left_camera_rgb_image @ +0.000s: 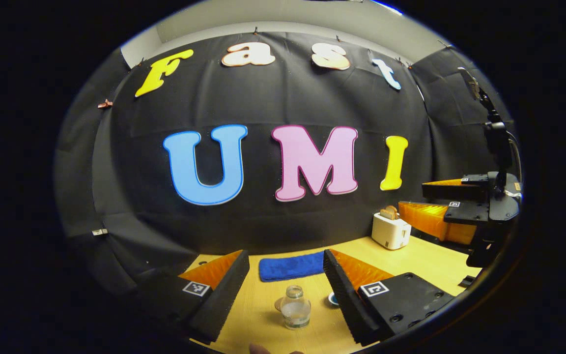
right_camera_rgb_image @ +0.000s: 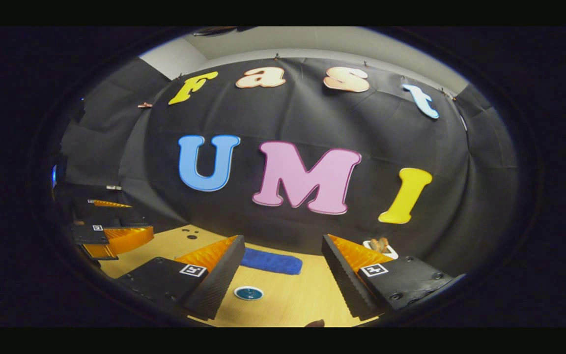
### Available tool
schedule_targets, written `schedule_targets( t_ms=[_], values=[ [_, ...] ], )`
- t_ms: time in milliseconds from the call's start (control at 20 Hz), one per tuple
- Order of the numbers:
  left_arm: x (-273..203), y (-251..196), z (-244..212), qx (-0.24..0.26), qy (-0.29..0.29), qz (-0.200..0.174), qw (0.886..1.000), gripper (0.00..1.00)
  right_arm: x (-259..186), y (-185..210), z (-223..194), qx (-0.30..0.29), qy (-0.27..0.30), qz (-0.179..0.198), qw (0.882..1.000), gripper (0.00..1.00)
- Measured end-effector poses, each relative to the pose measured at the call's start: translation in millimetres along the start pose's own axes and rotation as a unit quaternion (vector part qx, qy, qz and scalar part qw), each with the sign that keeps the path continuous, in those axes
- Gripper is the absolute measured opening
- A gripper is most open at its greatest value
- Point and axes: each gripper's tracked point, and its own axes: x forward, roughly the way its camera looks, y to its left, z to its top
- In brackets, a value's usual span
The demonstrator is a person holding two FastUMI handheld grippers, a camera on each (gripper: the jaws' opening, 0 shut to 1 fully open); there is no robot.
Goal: Open the teacup lid with one hand, grasp the water bottle and pour water into the teacup with the other hand; after pouring, place the water bottle on the coaster and then close the teacup lid.
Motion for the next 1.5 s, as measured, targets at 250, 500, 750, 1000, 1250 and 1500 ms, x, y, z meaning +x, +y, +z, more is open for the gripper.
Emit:
schedule_targets(
  t_ms=[250, 500, 750, 1000, 1250, 1500],
  values=[
    [17.7, -6.2, -70.7, -0.001, 0.028, -0.005, 1.000, 0.93, 22.7, 16.7, -66.7, 0.011, 0.022, 0.011, 1.000, 0.97],
    [37.3, -9.3, -144.4, 0.003, 0.046, -0.010, 0.999, 0.94, 38.2, 32.5, -129.0, 0.034, 0.029, 0.021, 0.999, 0.97],
    [54.5, -14.9, -206.3, -0.017, 0.068, -0.009, 0.998, 0.94, 55.0, 43.3, -180.9, 0.035, 0.034, 0.029, 0.998, 0.97],
    [72.1, -19.7, -245.1, 0.006, 0.075, -0.014, 0.997, 0.94, 73.4, 55.2, -221.5, 0.028, 0.046, 0.044, 0.998, 0.96],
    [84.6, -28.0, -260.2, 0.001, 0.075, -0.025, 0.997, 0.94, 92.9, 67.0, -246.8, 0.036, 0.066, 0.064, 0.995, 0.95],
    [89.2, -29.5, -262.6, 0.004, 0.075, -0.023, 0.997, 0.94, 104.4, 77.2, -269.5, 0.055, 0.094, 0.083, 0.991, 0.86]
  ],
)
